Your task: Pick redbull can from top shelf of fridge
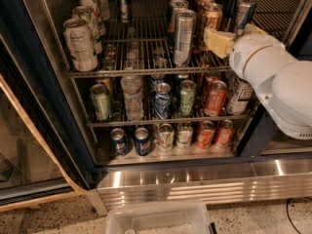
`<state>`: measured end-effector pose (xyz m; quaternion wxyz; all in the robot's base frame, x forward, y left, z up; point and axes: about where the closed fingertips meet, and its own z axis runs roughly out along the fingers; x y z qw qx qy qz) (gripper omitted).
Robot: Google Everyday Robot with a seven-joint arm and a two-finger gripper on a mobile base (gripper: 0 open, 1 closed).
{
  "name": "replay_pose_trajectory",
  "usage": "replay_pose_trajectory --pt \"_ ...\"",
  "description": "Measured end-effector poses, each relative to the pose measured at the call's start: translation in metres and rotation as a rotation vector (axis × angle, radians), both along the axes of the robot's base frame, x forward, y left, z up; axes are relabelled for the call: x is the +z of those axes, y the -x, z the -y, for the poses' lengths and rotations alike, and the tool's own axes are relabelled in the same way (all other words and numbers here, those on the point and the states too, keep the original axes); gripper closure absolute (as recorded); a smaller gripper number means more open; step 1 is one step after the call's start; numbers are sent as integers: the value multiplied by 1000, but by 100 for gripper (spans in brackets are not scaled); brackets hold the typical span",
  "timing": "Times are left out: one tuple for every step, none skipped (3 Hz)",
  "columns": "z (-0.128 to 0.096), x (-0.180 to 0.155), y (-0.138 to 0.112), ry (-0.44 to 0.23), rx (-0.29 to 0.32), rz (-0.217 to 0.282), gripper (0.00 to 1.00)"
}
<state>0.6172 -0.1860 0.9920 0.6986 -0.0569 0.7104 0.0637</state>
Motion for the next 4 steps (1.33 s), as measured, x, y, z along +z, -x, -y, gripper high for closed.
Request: replay_pose_trajectory --pt "2 4 -12 -14 -15 14 45" --pt "2 4 -12 -14 -15 14 45" --pt "7 3 -14 -17 -36 14 45" --pt "11 2 -14 -15 -53 13 45"
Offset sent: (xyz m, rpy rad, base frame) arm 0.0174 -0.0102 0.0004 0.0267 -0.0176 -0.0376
